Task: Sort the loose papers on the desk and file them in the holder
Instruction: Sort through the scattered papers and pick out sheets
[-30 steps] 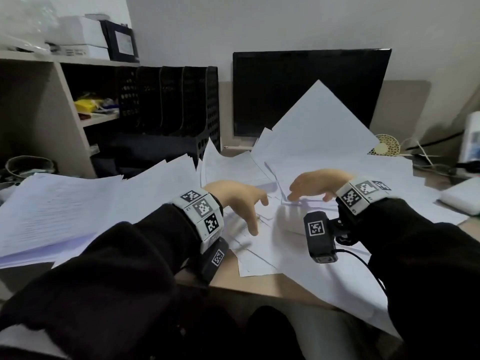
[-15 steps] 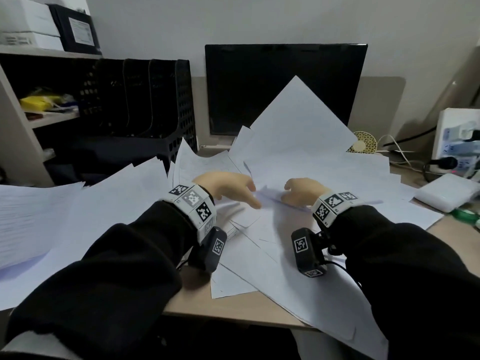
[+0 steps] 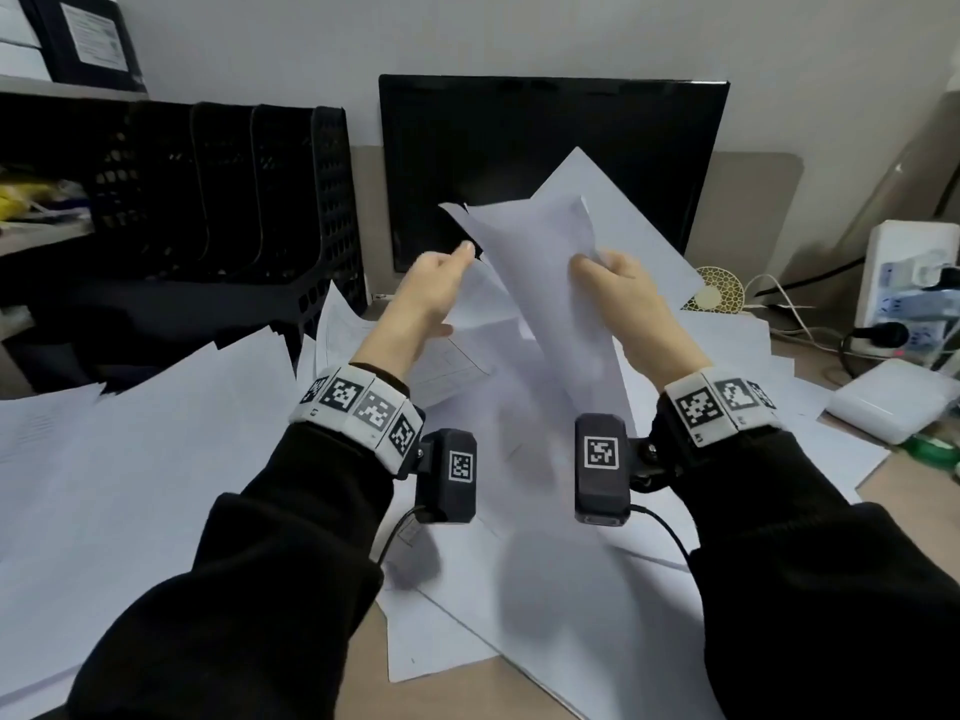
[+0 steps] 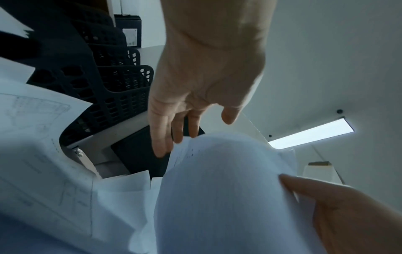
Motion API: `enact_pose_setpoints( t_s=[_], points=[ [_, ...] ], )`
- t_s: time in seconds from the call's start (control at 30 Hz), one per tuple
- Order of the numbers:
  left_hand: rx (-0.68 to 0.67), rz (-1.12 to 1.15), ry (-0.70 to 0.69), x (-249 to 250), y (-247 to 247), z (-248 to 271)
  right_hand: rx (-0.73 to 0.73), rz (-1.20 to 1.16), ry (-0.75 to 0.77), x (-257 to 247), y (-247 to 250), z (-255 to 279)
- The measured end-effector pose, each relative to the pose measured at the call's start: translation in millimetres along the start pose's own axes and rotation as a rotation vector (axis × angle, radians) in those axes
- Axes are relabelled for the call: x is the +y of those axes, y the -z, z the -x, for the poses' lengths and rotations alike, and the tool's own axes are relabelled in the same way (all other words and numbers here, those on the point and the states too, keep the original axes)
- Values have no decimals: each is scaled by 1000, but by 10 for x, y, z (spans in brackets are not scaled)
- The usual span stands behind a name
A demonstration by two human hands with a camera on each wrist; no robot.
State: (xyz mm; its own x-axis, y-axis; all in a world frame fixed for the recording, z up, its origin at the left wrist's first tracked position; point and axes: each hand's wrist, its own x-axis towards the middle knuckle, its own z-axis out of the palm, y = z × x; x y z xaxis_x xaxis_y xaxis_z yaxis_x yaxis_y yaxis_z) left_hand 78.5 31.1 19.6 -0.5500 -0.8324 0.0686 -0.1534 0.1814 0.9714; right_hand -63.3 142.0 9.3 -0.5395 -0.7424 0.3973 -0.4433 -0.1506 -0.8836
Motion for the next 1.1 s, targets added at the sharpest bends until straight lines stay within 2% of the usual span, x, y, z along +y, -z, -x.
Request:
enact_pose_setpoints(
  t_s=[0.13, 0.27, 0.37, 0.43, 0.53, 0.63, 0.7, 0.8, 0.87, 0.97, 1.1],
  points=[
    [63, 153, -58, -33, 74, -140, -207, -187, 57, -105, 49, -57],
    [121, 291, -123, -130, 218, -222, -367, -193, -13, -109, 142, -142],
    [130, 234, -213, -142, 340, -244, -437, -131, -69, -70, 169, -157],
    [77, 44, -286, -124, 445, -227, -452, -79, -106, -63, 157, -147],
    [-123, -212, -265, -74, 561, -143, -435, -19, -149, -51, 142, -131],
    [-310, -213, -248, -33, 609, -30, -364, 45, -127, -70, 170, -118],
    [-339, -246, -267, -47, 618, -17, -327, 94, -133, -91, 187, -113],
    [-217, -317, -284, -123, 598, -115, -352, 182, -170, -123, 199, -112],
    [-20, -339, -342, -163, 606, -189, -394, 283, -189, -131, 211, -107],
    [309, -378, -414, -185, 707, -249, -422, 364, -294, -57, 244, -103],
    [522, -435, -398, -199, 833, -274, -470, 486, -375, -40, 220, -66]
  ],
)
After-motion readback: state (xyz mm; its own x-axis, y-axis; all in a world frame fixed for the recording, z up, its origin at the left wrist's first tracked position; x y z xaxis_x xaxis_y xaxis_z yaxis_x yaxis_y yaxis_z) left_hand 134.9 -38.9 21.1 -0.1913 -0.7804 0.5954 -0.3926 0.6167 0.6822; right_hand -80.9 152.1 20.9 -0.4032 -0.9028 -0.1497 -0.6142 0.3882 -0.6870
